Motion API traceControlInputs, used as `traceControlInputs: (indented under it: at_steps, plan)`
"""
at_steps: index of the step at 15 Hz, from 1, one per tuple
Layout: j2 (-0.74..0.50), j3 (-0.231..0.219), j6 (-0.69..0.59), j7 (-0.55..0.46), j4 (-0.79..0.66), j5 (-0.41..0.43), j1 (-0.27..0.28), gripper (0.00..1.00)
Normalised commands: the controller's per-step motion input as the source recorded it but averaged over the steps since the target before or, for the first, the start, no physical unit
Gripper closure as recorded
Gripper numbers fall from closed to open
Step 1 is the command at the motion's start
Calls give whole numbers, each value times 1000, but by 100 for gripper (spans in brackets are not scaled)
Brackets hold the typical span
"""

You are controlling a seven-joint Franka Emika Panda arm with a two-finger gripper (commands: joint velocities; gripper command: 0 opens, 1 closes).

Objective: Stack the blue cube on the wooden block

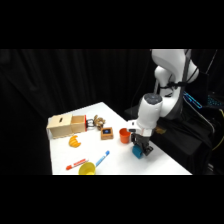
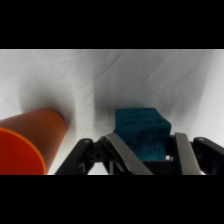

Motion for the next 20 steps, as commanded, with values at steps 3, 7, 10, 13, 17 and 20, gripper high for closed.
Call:
traceControlInputs:
  at_steps: [3, 7, 10, 13, 17, 20]
  plan:
    - [-465, -50, -383, -190, -67, 121, 145, 78]
    - [-437, 3, -391, -237, -19, 117, 30, 79]
    - [-387, 95, -332, -279, 15, 130, -126, 79]
    - [-339, 110, -283, -302, 45, 155, -190, 79]
    - [-256, 66, -242, -313, 89, 171, -229, 79]
    - [-180, -2, -212, -339, 123, 199, -232, 79]
